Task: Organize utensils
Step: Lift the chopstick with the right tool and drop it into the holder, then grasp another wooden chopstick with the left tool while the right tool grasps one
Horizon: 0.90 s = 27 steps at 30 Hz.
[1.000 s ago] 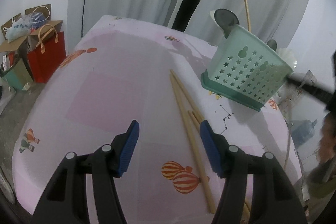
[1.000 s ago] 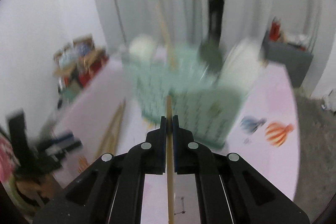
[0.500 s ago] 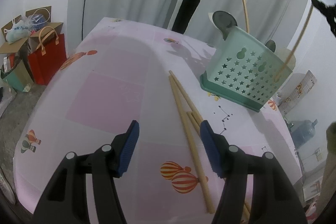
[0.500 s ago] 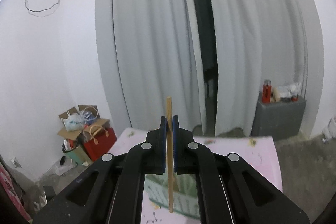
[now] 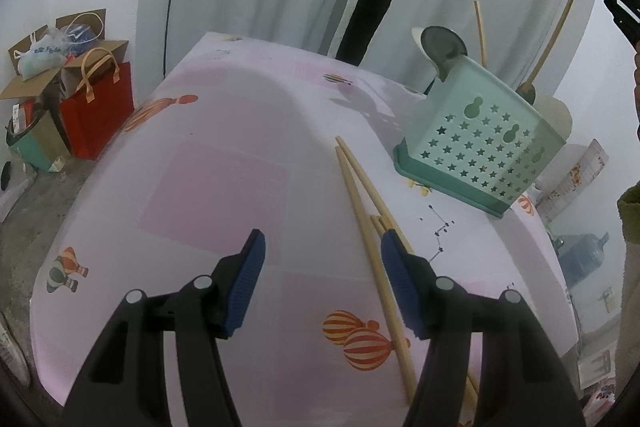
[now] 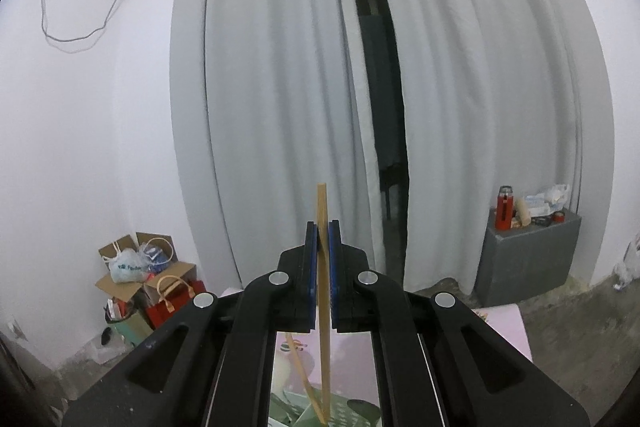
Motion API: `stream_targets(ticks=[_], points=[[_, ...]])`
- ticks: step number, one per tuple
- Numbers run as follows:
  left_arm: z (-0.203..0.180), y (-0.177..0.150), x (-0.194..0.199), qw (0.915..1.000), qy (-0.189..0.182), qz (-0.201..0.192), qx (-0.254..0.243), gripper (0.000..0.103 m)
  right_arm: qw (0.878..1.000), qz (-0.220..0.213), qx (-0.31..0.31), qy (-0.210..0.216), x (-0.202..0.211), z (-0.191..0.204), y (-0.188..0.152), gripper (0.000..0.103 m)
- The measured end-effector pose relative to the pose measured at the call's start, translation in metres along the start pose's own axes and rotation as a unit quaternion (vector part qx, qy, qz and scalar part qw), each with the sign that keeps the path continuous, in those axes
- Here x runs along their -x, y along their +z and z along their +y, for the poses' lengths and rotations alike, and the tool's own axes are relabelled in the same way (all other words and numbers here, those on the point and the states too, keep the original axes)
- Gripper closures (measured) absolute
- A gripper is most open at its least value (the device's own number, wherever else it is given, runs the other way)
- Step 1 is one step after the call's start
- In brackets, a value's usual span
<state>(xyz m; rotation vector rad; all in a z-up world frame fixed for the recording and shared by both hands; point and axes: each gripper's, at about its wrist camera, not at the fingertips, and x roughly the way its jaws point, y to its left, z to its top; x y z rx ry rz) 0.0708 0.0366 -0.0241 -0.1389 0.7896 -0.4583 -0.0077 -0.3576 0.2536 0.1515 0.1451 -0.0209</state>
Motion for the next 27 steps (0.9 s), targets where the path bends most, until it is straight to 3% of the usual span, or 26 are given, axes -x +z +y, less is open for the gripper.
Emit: stream_targets(ticks=[4,8,10,11,12,14,21,27], points=[[0.000,-0.001,-0.002,1.0000,-0.001,0.003,0.001,0.045,1.000,0.016,-0.006,-0.006,-0.008,-0.007,-0.018,0.099],[-0.001,-0.002,-0.002,1.0000,0.000,0.004,0.000,0.045,0.996,0.084,-0.023,-0.009,-0.025,-0.022,-0.055,0.099],[0.000,-0.002,-0.002,1.0000,0.002,0.003,0.000,0.045,0.992,0.116,-0.038,-0.011,-0.025,-0.034,-0.074,0.096],[0.001,-0.002,-0.002,1.0000,0.002,0.004,0.000,0.045,0.991,0.125,-0.047,-0.015,-0.022,-0.040,-0.081,0.089],[0.001,-0.002,-0.002,1.0000,0.004,0.004,0.001,0.045,0.990,0.127,-0.052,-0.019,-0.018,-0.044,-0.083,0.075],[0.002,-0.002,-0.004,1.0000,0.006,0.006,0.002,0.045,0.990,0.119,-0.066,-0.026,-0.003,-0.054,-0.086,0.064],[0.000,-0.004,-0.006,0.9999,0.009,0.011,0.000,0.045,0.991,0.085,-0.091,-0.058,0.054,-0.071,-0.092,0.056],[-0.004,-0.005,-0.008,0.9998,0.011,0.015,-0.007,0.045,0.986,0.082,-0.130,-0.057,0.086,-0.074,-0.104,0.054]])
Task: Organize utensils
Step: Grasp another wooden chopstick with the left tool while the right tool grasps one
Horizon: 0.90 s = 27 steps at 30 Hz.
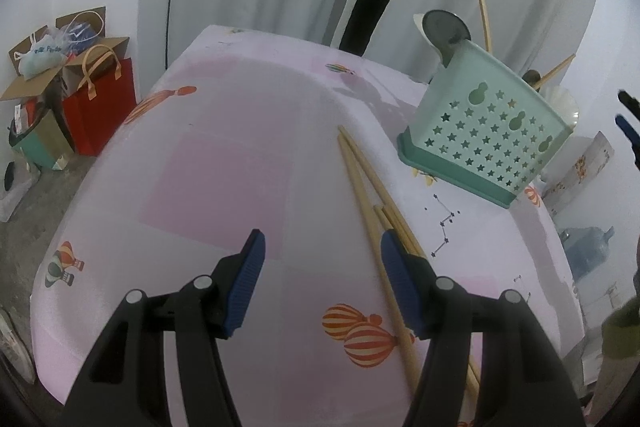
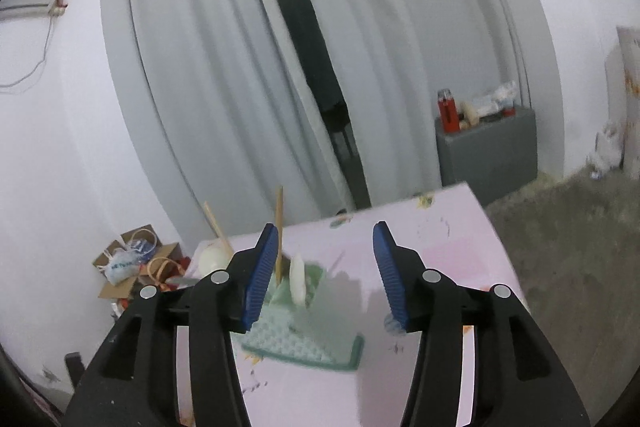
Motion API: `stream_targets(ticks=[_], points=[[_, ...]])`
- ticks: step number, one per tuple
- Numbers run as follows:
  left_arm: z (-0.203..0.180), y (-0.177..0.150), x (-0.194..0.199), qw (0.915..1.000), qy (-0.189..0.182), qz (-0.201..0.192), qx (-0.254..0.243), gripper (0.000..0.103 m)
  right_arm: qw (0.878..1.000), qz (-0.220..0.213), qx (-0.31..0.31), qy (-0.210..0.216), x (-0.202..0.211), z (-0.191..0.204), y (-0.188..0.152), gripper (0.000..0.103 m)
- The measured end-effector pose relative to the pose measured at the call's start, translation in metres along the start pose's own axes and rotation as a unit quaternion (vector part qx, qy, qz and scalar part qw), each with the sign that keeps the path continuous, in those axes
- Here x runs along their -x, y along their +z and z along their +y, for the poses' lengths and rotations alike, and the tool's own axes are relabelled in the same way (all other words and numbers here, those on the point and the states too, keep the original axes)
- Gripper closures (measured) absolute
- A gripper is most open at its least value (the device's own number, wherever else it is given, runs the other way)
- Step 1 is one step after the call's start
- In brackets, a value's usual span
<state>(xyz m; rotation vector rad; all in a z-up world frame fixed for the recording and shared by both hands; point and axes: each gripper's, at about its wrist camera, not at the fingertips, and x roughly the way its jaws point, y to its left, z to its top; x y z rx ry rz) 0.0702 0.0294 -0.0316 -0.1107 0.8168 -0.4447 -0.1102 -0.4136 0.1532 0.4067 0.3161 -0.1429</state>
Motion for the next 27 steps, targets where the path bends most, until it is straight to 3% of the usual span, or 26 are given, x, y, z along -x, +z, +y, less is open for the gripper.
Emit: stream_targets(ticks=[3,8,10,13,19,21,27], points=[[-0.004,0.000,-0.002,1.0000,-0.002,0.005,-0.005,0.045,0.999,0.034,-0.017,0.014,0.002,0.002,-0.024,0.054],[-0.018,0.001,-0.010,0.9995,-0.011,0.017,-0.022,0.045,0.985,0.160,-0.034,0.058,-0.026,0.025,-0.091,0.055],[-0.028,0.002,-0.016,0.9988,-0.010,0.021,-0.044,0.050,0.974,0.212,-0.037,0.077,-0.036,0.039,-0.122,0.056],[-0.039,0.004,-0.029,0.9967,0.000,0.038,-0.072,0.060,0.961,0.257,-0.035,0.094,-0.049,0.055,-0.148,0.057],[-0.045,0.008,-0.048,0.9943,0.020,0.055,-0.089,0.083,0.955,0.273,-0.023,0.111,-0.056,0.068,-0.154,0.058],[-0.041,0.009,-0.049,0.9948,0.028,0.057,-0.080,0.095,0.955,0.272,-0.021,0.115,-0.055,0.070,-0.152,0.058],[-0.029,0.009,-0.042,0.9949,0.060,0.057,-0.057,0.097,0.946,0.294,-0.006,0.132,-0.071,0.072,-0.164,0.064]])
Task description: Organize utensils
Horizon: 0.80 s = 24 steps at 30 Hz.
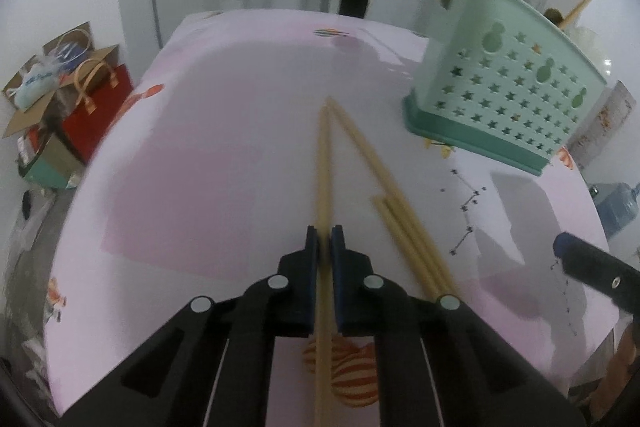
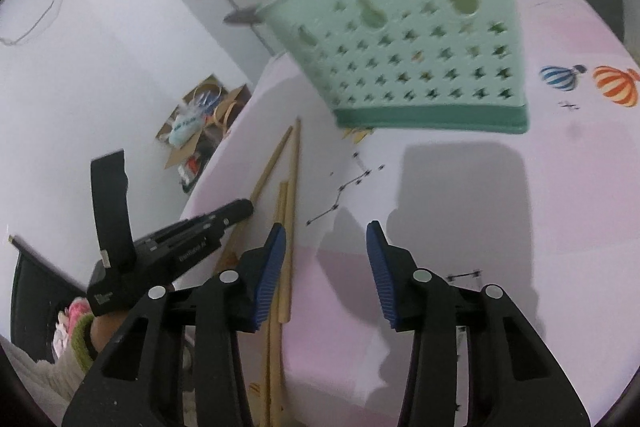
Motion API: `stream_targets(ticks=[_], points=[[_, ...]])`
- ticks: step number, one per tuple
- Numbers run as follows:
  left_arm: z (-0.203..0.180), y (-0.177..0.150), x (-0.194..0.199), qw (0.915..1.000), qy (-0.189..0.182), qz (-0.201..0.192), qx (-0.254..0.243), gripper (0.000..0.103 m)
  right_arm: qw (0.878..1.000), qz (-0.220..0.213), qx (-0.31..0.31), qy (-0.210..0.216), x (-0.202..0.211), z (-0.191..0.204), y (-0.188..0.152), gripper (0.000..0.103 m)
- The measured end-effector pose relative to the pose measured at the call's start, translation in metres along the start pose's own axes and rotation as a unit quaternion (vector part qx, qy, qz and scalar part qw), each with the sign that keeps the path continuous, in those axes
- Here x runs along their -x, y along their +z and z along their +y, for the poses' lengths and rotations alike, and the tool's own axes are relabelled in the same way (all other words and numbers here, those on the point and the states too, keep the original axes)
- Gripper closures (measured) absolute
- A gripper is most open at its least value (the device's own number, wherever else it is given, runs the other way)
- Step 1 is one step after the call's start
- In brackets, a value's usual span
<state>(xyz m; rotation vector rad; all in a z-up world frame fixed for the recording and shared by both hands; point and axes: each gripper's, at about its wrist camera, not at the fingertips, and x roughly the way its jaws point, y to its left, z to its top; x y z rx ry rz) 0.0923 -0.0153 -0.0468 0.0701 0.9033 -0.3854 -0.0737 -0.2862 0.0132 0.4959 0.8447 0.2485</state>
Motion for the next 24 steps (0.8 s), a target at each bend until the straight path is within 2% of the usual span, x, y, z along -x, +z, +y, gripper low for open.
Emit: stream_targets(ticks=[6,13,24], points=[[0.014,-0.014,0.011,0.9994,0.034,-0.011,0.000,0.097,0.998,0.047,0.031,0.003,-0.032,0.017,-0.006,0.075],[0.023,-0.018,0.015,0.9993,0.031,-0.011,0.016,0.097,0.995,0.070,0.067,-0.025,-0.056,0.032,-0.009,0.088],[0.025,-0.015,0.014,0.9993,0.028,-0.010,0.022,0.097,0.989,0.079,0.116,-0.050,-0.071,0.052,-0.002,0.089]])
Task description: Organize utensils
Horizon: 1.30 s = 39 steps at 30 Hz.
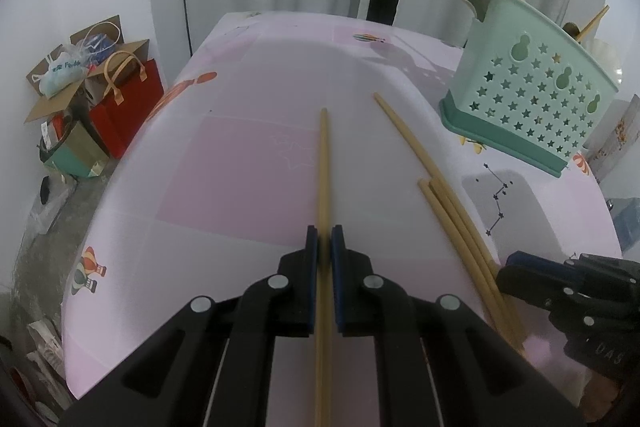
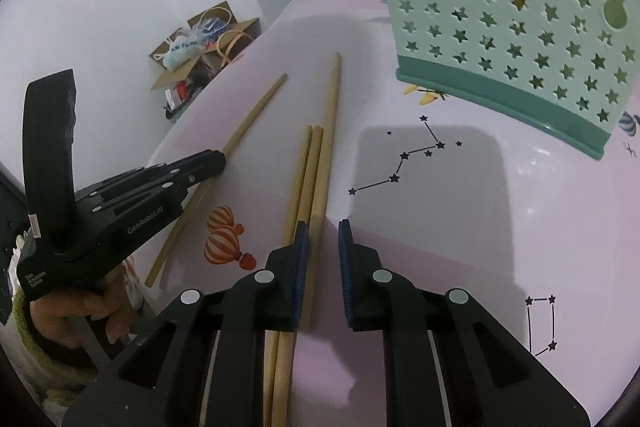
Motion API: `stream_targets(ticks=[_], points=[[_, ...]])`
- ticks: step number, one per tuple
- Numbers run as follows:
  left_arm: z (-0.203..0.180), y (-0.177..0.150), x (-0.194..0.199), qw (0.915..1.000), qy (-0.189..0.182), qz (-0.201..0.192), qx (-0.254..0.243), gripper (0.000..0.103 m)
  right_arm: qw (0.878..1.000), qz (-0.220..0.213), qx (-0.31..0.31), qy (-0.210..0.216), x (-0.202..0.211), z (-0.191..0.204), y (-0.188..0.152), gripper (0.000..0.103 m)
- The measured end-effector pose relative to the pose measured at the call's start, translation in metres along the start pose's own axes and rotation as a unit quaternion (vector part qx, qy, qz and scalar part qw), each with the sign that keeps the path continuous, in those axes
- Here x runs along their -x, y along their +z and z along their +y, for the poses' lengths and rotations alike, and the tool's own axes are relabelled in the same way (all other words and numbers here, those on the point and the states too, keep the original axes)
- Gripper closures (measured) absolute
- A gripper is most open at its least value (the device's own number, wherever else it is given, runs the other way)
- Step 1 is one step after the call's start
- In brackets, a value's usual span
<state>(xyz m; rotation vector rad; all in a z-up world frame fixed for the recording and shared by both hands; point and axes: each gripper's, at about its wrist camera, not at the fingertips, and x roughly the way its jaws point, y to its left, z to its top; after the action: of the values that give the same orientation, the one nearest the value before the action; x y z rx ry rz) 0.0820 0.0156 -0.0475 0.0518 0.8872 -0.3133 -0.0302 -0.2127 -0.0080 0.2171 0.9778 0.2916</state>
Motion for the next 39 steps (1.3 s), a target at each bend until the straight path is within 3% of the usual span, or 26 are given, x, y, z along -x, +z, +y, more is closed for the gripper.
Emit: stream_targets(ticks=[8,11,14,18,28,31,35,39], points=[[-0.002,0.001,-0.001,1.0000,0.007,0.000,-0.003,0.097,0.998,0.005,0.050,-0.035,-0.014,0.021,0.004,0.089],[-0.003,0.000,-0.001,1.0000,0.008,-0.001,-0.003,0.097,0.995,0.001,0.073,-0.067,-0.019,0.027,0.006,0.097],[-0.002,0.000,-0.001,1.0000,0.004,0.001,0.005,0.097,0.996,-0.001,0.068,-0.065,-0.020,0.024,0.007,0.098],[0.009,-0.002,0.004,0.9972,-0.051,0.028,0.048,0.097,0.996,0.004,0.055,-0.072,-0.008,0.008,0.001,0.098],[0.014,-0.017,0.023,0.9873,-0.116,0.083,0.069,0.097,0.995,0.047,0.022,-0.083,0.043,-0.037,-0.035,0.098],[0.014,-0.012,0.032,0.9890,-0.116,0.065,0.064,0.088,0.996,0.045,0.008,-0.074,0.052,-0.044,-0.034,0.097],[0.012,0.010,0.027,0.9925,-0.104,0.039,0.051,0.074,0.997,0.016,0.013,-0.076,0.054,-0.043,-0.017,0.074],[0.007,0.030,0.003,0.9971,-0.065,0.034,0.021,0.073,0.997,-0.004,0.022,-0.078,0.038,-0.040,0.006,0.073]])
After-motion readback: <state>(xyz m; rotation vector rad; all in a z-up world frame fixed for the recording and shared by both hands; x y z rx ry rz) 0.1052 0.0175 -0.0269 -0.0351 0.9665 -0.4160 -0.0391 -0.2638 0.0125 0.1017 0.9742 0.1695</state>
